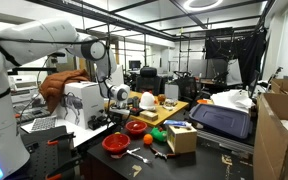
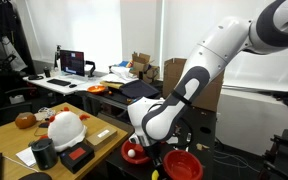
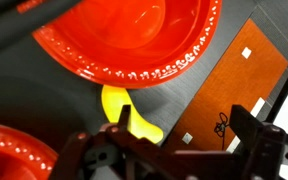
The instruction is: Put the plush toy inside the red bowl
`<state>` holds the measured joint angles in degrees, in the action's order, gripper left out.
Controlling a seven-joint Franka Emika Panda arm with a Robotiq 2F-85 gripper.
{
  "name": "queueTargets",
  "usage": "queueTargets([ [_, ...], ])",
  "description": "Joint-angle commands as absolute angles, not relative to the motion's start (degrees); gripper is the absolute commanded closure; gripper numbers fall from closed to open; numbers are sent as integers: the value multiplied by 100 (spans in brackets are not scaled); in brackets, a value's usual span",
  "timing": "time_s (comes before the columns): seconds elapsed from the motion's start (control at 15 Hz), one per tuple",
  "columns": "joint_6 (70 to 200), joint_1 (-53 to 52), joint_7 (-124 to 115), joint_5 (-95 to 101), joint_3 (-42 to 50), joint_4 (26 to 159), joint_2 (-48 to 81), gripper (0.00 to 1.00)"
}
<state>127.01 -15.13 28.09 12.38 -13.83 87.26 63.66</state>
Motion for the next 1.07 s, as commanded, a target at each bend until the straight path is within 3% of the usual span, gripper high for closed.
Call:
queueTargets([
  [0.0, 12821, -1488, 2936, 1351, -1413, 8497, 6571, 0],
  [1.0, 13291, -1470, 3001, 1587, -1396, 8482, 6649, 0],
])
